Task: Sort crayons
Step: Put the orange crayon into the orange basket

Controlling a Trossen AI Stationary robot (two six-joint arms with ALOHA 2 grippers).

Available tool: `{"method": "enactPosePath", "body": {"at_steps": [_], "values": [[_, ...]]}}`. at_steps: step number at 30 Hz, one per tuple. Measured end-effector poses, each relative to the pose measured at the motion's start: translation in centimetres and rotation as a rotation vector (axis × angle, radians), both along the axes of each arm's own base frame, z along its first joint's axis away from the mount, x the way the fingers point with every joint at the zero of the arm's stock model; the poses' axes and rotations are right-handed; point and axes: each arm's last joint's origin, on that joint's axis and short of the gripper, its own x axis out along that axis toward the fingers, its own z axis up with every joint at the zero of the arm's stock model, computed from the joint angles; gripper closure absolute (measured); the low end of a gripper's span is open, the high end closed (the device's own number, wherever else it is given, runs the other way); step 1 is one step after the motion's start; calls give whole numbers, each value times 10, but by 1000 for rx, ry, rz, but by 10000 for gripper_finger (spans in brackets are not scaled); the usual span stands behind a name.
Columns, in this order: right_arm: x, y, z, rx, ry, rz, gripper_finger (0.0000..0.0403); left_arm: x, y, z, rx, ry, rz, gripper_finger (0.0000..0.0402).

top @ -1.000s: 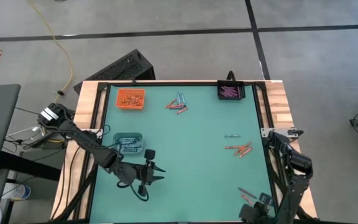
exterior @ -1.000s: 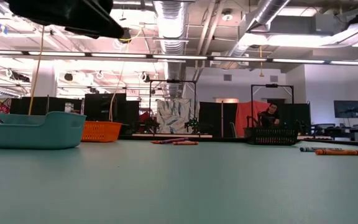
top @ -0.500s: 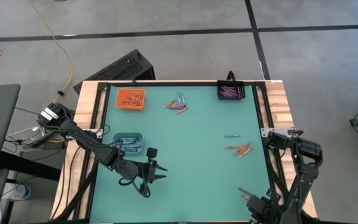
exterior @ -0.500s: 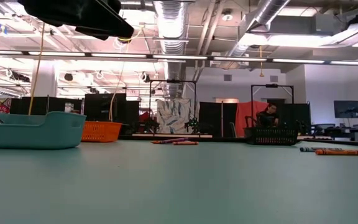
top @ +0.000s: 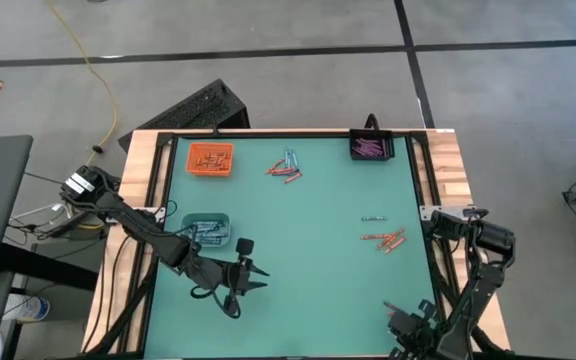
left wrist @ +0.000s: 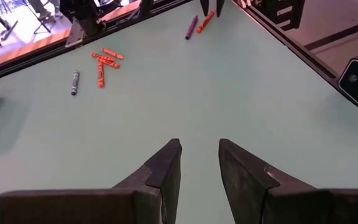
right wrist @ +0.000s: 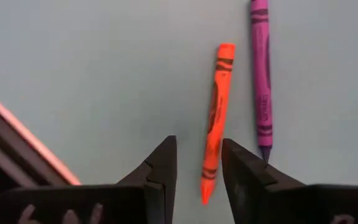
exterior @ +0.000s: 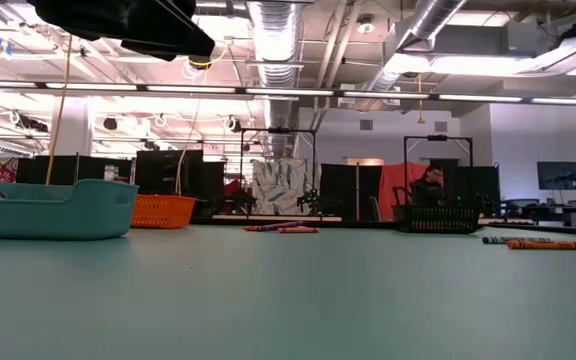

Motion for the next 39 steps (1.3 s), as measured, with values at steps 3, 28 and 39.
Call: {"method": "enactPosePath", "body": {"at_steps": [3, 28, 39], "values": [[1, -2, -3, -2, 2, -4, 285, 0, 0, 0, 0, 0, 0, 302], [28, -5, -8, 120, 36, 99, 396, 0, 0, -1, 7, 8, -15, 302], [60, -11, 13, 109, 42, 200, 401, 0, -1, 1, 28, -12, -27, 302]]}}
